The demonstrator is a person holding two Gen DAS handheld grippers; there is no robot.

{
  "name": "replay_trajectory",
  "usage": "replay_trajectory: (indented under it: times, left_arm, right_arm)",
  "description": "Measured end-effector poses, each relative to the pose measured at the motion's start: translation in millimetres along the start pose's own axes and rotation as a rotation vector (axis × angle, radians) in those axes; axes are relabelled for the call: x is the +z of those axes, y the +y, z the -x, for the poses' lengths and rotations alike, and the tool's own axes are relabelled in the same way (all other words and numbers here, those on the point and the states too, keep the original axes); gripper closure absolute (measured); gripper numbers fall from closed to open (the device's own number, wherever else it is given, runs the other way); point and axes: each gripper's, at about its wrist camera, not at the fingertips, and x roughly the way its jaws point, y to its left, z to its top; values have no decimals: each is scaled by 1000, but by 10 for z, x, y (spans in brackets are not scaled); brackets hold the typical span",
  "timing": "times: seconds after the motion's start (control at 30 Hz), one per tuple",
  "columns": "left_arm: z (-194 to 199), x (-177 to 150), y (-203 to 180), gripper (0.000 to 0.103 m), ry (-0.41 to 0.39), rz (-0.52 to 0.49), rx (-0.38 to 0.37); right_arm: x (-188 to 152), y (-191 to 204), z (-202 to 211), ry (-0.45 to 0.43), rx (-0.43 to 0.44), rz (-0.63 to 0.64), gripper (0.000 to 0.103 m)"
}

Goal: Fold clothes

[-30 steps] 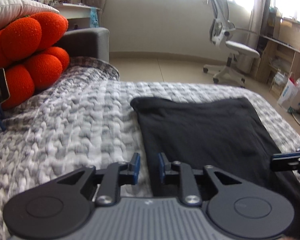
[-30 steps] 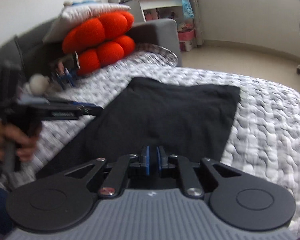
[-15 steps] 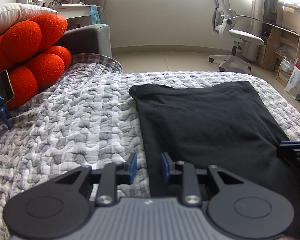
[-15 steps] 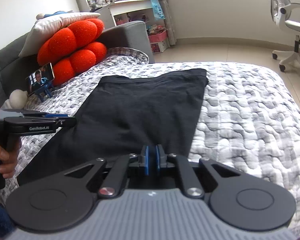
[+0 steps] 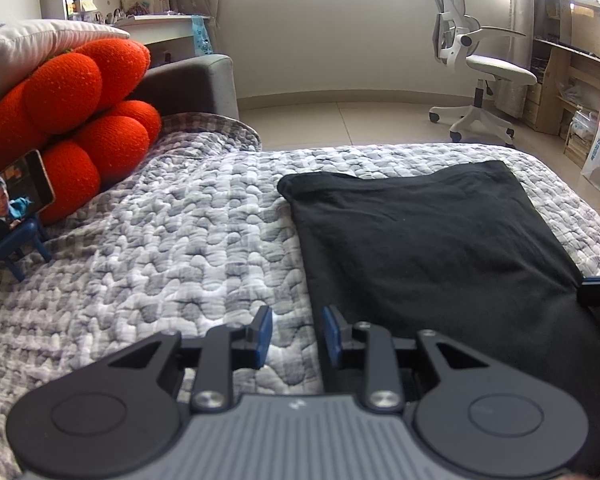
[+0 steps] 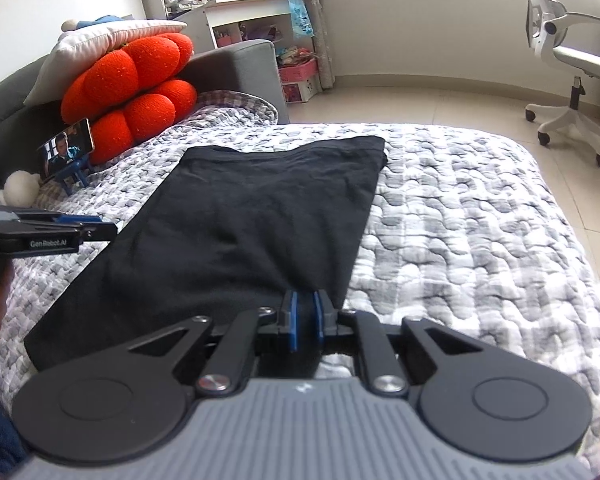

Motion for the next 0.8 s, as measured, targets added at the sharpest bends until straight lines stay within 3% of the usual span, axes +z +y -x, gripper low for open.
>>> replay_trajectory:
  times: [0.13, 0.23, 0.3, 0.33, 0.67, 0.8]
  left_arm:
    - [101, -11, 30, 70, -10, -15, -3]
    - [244, -82, 133, 68, -34, -6, -46]
    - [322, -133, 190, 66, -39, -1, -94]
    - [356, -162, 209, 65, -44, 3, -120]
    - [299, -218, -135, 57, -70, -57, -322]
    - [82, -198, -232, 57, -44, -43, -317]
  right_arm:
    - [-39, 21, 122, 6, -8, 25, 86]
    - [-84, 71, 250, 12, -1, 86, 85]
    - [-124, 102, 329, 14, 6, 128, 71]
    - [-134, 124, 338, 12, 15, 141, 70]
    - [-96, 500, 84, 0, 146, 242, 70]
    - [-67, 580, -94, 8, 175, 249, 70]
